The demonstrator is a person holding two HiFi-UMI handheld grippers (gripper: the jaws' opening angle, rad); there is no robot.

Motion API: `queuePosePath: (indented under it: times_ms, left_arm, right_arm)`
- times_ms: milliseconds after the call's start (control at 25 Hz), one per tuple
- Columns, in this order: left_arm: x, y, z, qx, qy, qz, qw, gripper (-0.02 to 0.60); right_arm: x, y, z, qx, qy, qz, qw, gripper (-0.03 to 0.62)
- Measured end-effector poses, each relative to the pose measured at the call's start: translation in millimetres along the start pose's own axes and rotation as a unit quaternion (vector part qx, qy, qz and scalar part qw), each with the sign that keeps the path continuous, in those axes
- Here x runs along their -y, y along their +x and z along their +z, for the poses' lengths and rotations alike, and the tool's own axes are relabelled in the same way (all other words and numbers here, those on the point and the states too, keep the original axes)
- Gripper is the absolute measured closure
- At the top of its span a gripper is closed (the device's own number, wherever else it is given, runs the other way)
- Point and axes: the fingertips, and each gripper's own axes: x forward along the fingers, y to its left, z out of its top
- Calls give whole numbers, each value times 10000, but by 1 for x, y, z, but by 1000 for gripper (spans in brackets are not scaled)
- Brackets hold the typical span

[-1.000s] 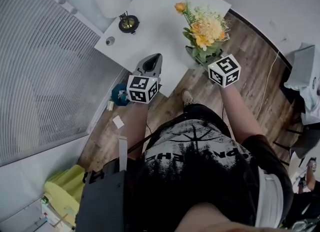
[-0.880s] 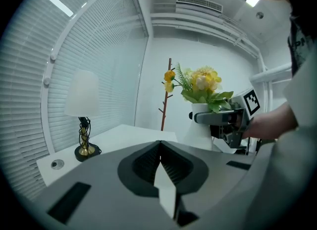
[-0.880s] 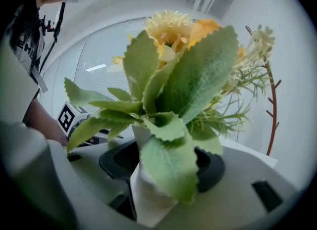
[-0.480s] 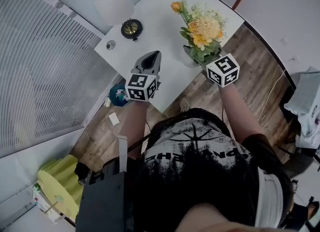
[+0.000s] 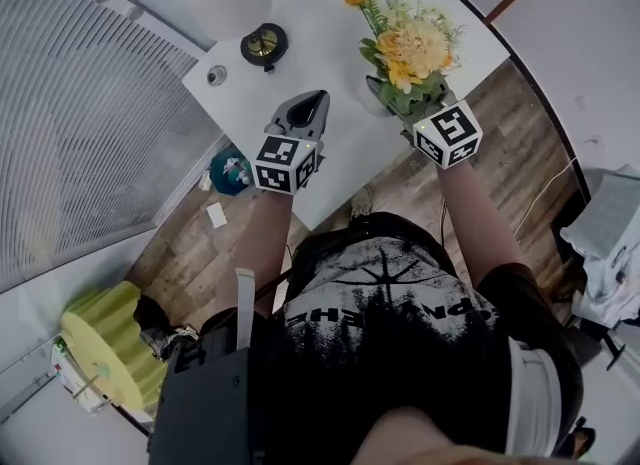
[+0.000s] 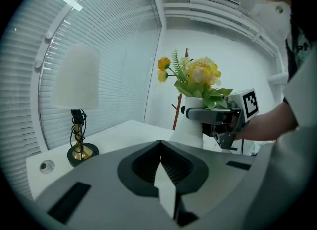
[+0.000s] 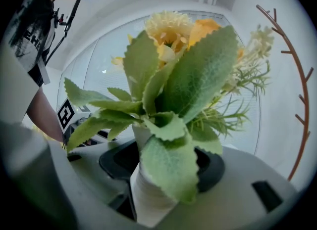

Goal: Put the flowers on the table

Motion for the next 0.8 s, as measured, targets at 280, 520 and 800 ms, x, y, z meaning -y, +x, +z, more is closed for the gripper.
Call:
queuePosePath:
  times_ms: [280, 520, 800]
  left_arm:
    - [-17, 25, -14, -229, -121, 127, 9996, 569]
    - [-29, 37, -19, -331, -138, 169, 9992, 569]
    - [-41, 43, -29, -423, -244, 250, 9985, 569]
  right_arm:
    - [21, 33, -9, 161, -4, 219, 9996, 345]
    - [34, 58, -31, 222, 101, 251, 9994, 345]
    - [41, 82, -51, 149, -35, 358, 9992, 345]
